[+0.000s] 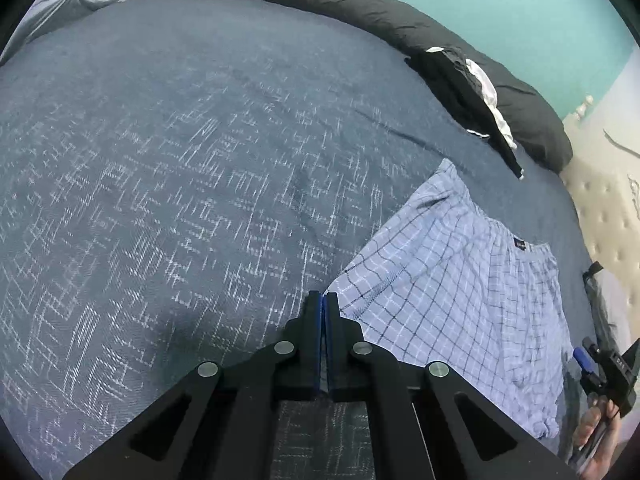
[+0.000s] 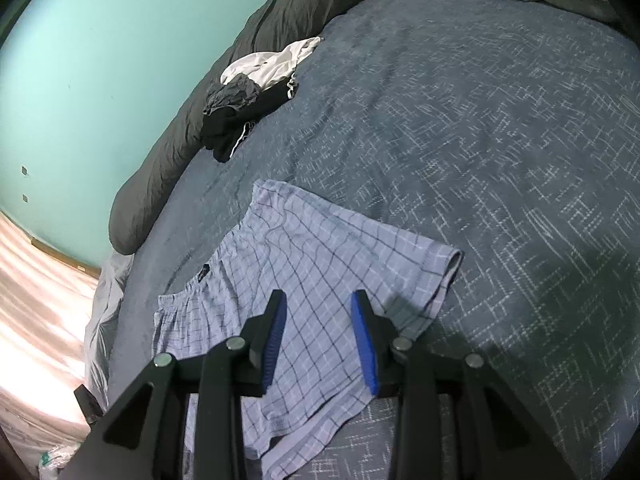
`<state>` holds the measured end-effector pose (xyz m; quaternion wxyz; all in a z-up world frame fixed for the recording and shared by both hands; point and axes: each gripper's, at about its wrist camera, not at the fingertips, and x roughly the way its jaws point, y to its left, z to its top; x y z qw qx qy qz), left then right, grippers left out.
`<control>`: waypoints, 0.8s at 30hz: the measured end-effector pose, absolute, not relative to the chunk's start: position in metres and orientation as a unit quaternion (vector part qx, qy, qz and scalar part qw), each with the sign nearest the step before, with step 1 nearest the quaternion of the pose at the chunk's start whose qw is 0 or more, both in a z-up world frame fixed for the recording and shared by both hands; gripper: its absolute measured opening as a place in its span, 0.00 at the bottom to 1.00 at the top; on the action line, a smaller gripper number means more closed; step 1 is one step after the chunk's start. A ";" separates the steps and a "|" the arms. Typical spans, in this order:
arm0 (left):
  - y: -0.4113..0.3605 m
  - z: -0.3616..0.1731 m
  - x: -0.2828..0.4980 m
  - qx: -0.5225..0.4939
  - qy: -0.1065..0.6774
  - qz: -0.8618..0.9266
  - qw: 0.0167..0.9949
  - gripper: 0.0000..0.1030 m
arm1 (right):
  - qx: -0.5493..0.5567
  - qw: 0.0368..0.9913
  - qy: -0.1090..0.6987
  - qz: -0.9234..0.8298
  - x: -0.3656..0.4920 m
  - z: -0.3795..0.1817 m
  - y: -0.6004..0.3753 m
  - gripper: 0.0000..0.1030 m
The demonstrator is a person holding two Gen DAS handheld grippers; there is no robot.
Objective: Fold clothes
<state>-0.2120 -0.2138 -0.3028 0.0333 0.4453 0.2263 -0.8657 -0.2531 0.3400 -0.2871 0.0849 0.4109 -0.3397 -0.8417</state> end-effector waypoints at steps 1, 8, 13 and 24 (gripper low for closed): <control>-0.213 -0.303 -0.212 0.446 0.227 -0.865 0.035 0.01 | 0.411 0.082 -0.340 -0.842 -0.253 -0.287 0.341 0.33; -0.211 -0.307 -0.216 0.452 0.228 -0.862 0.035 0.02 | 0.414 0.024 -0.365 -0.833 -0.245 -0.293 0.367 0.51; -0.208 -0.308 -0.217 0.452 0.229 -0.861 0.038 0.02 | 0.424 0.005 -0.373 -0.826 -0.248 -0.297 0.380 0.52; -0.206 -0.311 -0.220 0.457 0.231 -0.858 0.039 0.02 | 0.418 -0.001 -0.388 -0.821 -0.258 -0.302 0.390 0.49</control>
